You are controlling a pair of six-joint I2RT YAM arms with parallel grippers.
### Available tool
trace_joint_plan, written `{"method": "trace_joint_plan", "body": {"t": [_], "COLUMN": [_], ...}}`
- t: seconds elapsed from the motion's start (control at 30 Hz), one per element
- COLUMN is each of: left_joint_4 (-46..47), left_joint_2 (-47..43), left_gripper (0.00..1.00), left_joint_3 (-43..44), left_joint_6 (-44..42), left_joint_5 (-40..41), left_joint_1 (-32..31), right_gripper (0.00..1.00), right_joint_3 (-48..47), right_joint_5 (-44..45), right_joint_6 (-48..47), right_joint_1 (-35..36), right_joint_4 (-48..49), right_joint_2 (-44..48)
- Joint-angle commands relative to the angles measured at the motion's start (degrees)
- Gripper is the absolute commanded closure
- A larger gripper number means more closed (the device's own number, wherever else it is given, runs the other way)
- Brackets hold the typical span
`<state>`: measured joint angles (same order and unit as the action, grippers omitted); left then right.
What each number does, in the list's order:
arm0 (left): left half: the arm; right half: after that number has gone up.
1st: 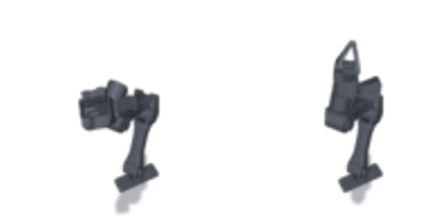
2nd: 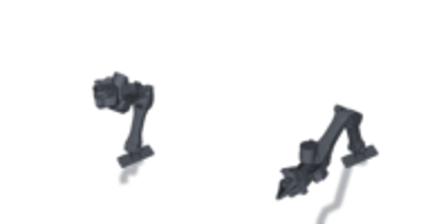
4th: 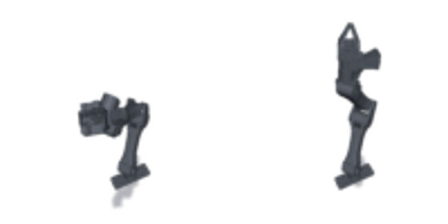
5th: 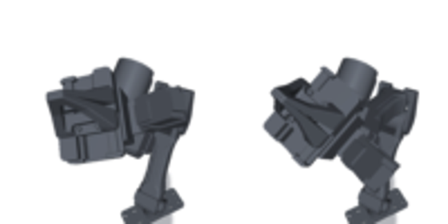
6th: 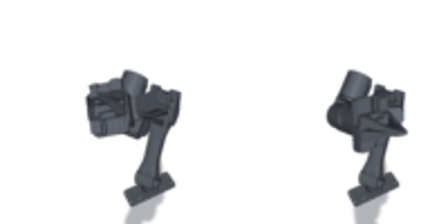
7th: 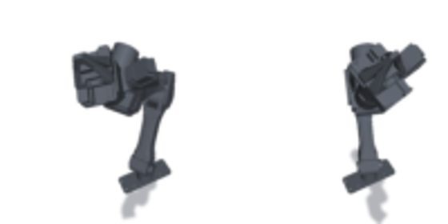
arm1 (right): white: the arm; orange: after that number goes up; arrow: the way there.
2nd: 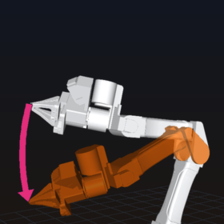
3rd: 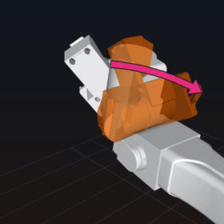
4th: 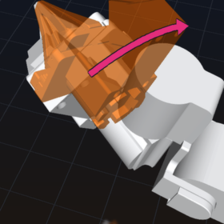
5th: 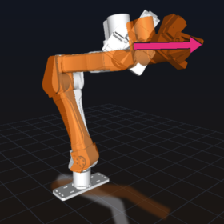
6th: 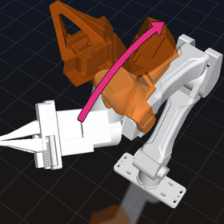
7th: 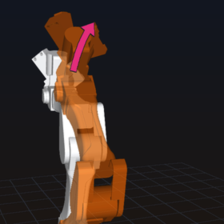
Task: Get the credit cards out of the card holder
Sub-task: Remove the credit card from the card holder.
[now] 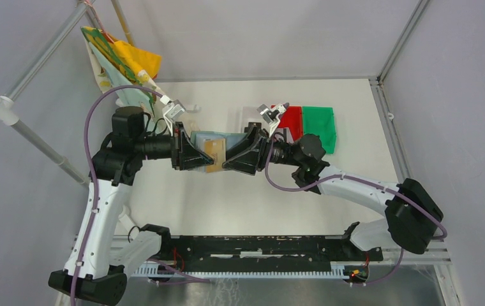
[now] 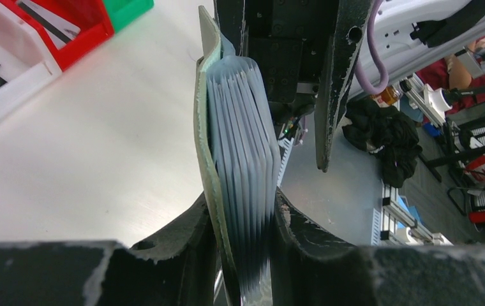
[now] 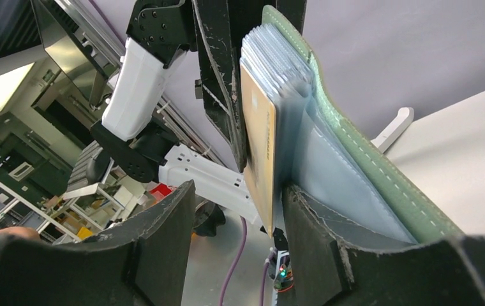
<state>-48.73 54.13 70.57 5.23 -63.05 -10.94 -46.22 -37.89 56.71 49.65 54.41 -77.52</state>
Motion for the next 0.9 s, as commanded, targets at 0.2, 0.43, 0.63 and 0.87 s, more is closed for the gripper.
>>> {"method": "trace_joint_plan", "body": {"t": [0.2,0.43,0.63,0.87], "left_joint_4": [9.92,14.03,17.01,16.93], "left_joint_2": [5.06,5.79,6.0,5.52], "left_gripper": [0.98,0.98,0.98,0.92], "left_joint_3": [1.65,1.41,-0.33,0.11], "left_joint_6": [5.0,6.76,10.01,10.37], "left_joint_5": [-5.38,-5.15,-6.18,-7.26], "left_joint_1": [-0.31,-0.31,-0.31,-0.33], "right_gripper": [0.47,0.53,0.59,0.62], "right_joint_3": [-2.19,-1.69,-0.83,-0.32], "right_joint_5": [-7.22,-7.8,-7.53,-5.9], "right_joint_6": [13.36,18.65,19.82,19.36], "right_joint_1": [-2.29,-3.06,-3.9,-3.82], "right_joint_4": [28.65,37.92,39.91,38.53], "right_joint_2": [-8.3,-11.65,-11.55,-11.14]}}
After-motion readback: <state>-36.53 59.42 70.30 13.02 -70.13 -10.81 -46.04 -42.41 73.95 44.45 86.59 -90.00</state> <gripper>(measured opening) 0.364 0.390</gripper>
